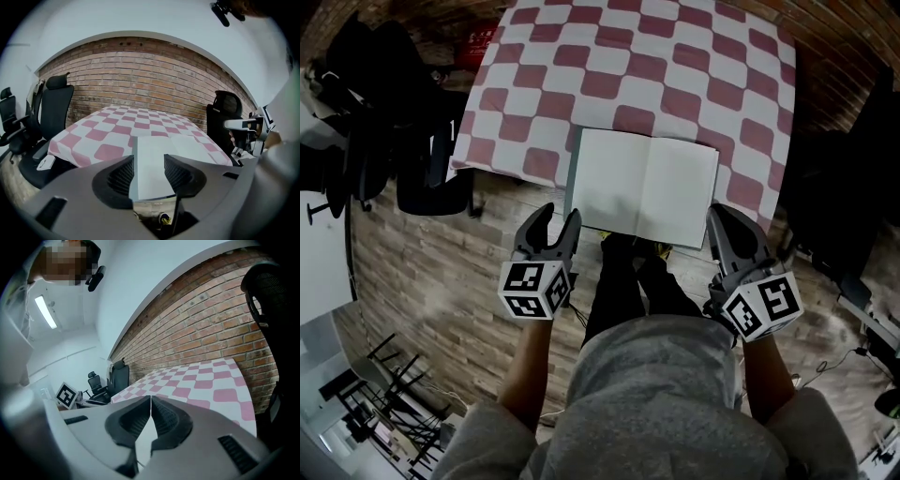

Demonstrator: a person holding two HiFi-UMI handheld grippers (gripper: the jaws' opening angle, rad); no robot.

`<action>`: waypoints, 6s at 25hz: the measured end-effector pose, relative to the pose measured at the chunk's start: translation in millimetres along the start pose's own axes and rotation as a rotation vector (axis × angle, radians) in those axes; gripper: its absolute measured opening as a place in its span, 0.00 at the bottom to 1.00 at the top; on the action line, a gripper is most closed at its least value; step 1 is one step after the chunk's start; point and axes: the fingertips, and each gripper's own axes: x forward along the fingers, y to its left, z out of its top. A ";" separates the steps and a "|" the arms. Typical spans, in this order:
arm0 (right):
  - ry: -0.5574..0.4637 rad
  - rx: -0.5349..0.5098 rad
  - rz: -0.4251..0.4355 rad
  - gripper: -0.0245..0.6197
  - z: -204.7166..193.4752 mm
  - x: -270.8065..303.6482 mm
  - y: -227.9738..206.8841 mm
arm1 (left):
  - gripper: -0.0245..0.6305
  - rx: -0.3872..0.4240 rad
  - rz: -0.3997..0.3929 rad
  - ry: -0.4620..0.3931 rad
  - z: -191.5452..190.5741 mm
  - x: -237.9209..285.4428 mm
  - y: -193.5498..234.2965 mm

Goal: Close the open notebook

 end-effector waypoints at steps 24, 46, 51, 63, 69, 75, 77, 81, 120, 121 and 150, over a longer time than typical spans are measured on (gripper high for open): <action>0.109 0.071 -0.071 0.08 -45.5 36.8 -3.5 | 0.50 -0.120 -0.323 0.239 -76.8 57.2 19.4; -0.012 0.050 -0.135 0.08 -1.3 0.1 -26.6 | 0.17 -0.197 -0.342 0.188 -32.9 34.4 8.4; -0.050 0.047 -0.133 0.08 10.9 -16.0 -30.7 | 0.16 -0.178 -0.329 0.153 -17.2 23.6 -4.0; -0.137 0.034 -0.120 0.08 37.8 -37.0 -35.7 | 0.14 -0.122 -0.366 0.084 18.2 2.9 -46.5; -0.163 0.036 -0.127 0.08 42.4 -46.5 -40.2 | 0.15 -0.047 -0.454 0.061 34.8 -2.5 -92.1; -0.177 0.043 -0.154 0.08 41.3 -60.5 -46.0 | 0.13 0.039 -0.525 0.073 41.1 5.0 -139.1; -0.184 0.046 -0.166 0.08 40.7 -65.9 -48.3 | 0.13 0.051 -0.546 0.078 40.5 9.4 -153.1; -0.182 0.047 -0.182 0.08 36.6 -78.1 -52.4 | 0.13 0.073 -0.583 0.097 34.8 20.7 -181.1; -0.247 0.066 -0.376 0.08 7.9 -191.4 -72.5 | 0.37 0.305 -0.656 0.308 -74.0 68.9 -291.8; -0.249 0.062 -0.377 0.08 9.1 -191.5 -70.2 | 0.33 0.295 -0.661 0.278 -67.8 64.0 -289.4; -0.248 -0.055 -0.389 0.08 7.4 -186.2 97.6 | 0.05 0.270 -0.403 -0.306 42.8 -151.3 -146.5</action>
